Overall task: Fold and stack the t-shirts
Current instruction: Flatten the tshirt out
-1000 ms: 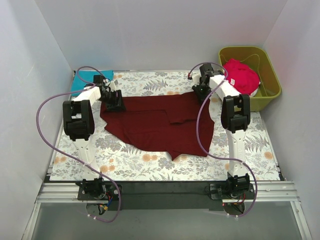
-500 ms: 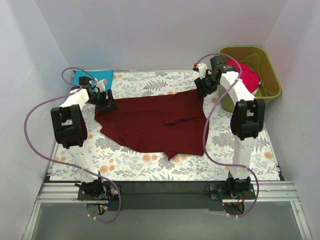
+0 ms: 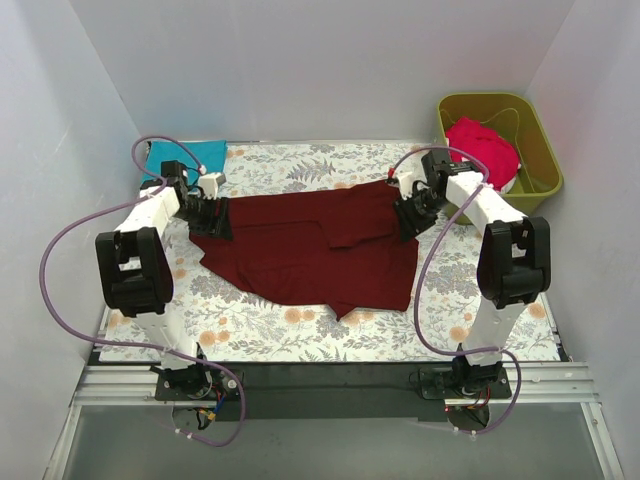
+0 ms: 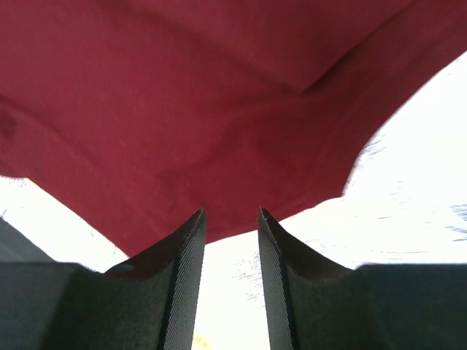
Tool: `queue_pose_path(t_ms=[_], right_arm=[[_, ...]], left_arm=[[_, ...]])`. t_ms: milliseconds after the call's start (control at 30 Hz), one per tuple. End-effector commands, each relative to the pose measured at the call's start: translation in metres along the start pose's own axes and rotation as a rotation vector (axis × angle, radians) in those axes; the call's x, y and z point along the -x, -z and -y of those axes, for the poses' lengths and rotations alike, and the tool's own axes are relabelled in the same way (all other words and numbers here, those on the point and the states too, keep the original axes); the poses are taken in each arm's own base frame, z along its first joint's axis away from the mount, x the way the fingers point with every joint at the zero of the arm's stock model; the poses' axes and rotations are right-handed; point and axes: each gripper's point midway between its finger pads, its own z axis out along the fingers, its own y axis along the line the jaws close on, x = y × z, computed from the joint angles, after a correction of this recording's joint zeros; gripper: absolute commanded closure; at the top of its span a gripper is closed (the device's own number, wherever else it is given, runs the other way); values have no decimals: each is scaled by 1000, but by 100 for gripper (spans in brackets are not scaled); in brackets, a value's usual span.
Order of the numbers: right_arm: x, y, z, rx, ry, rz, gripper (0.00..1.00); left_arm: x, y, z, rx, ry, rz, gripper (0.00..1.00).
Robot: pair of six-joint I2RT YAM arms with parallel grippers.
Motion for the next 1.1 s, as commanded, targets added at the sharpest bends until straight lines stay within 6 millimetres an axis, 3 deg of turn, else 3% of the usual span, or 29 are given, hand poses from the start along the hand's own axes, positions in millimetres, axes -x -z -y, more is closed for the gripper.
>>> queue_pose_path(t_ms=[0,267,600,1000,1067], right_arm=[[-10,-6,-9,39,-12,-23,60],[-35,-34,-2,43,-61,-104,61],[-56,-51,6,19,-72,-161,61],[-62,-53,6,18,-81,-177,61],[-63,-54,6,20,-81,-179,62]], left_arm=[[1,-1,-4,57,-94,-15,45],[-13,-28,-15,113,-113,-99,45],[-34,-38,-15,119,-116,-149,47],[-18,-40,-33,231,-108,-130,47],[-22,-47,-24,230,-137,-152,48]])
